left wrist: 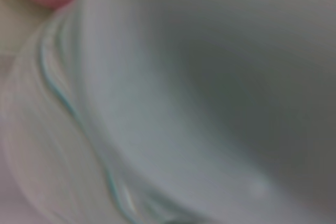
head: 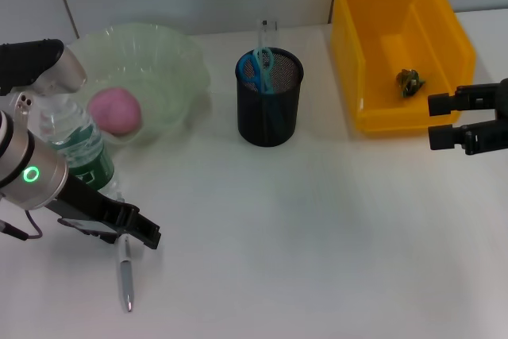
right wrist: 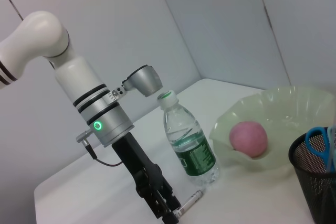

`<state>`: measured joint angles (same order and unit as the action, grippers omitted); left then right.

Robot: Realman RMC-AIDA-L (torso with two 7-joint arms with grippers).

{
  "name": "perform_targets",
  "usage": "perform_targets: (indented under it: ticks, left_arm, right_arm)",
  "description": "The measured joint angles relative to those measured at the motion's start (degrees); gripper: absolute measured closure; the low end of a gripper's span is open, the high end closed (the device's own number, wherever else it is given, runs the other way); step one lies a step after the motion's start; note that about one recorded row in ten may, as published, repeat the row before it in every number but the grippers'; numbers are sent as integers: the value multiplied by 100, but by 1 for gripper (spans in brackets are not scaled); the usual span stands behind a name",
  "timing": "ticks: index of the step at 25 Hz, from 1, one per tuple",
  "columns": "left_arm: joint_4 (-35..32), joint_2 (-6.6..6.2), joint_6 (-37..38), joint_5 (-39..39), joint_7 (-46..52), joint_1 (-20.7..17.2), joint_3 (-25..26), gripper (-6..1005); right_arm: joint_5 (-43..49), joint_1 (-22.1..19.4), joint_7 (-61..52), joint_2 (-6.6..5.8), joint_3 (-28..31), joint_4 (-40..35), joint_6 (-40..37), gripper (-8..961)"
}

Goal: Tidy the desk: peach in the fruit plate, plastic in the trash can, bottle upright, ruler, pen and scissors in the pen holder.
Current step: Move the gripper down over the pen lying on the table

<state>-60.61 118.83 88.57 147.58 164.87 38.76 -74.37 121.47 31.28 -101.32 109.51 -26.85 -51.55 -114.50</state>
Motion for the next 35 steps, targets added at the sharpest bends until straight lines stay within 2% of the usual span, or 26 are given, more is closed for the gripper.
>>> perform_targets:
  ticks: [35]
  left_arm:
    - [97,-3,-67,-11,-60,-29,-143,391]
  right_arm:
    - [0,18,-42,3,5,-13,-148,122]
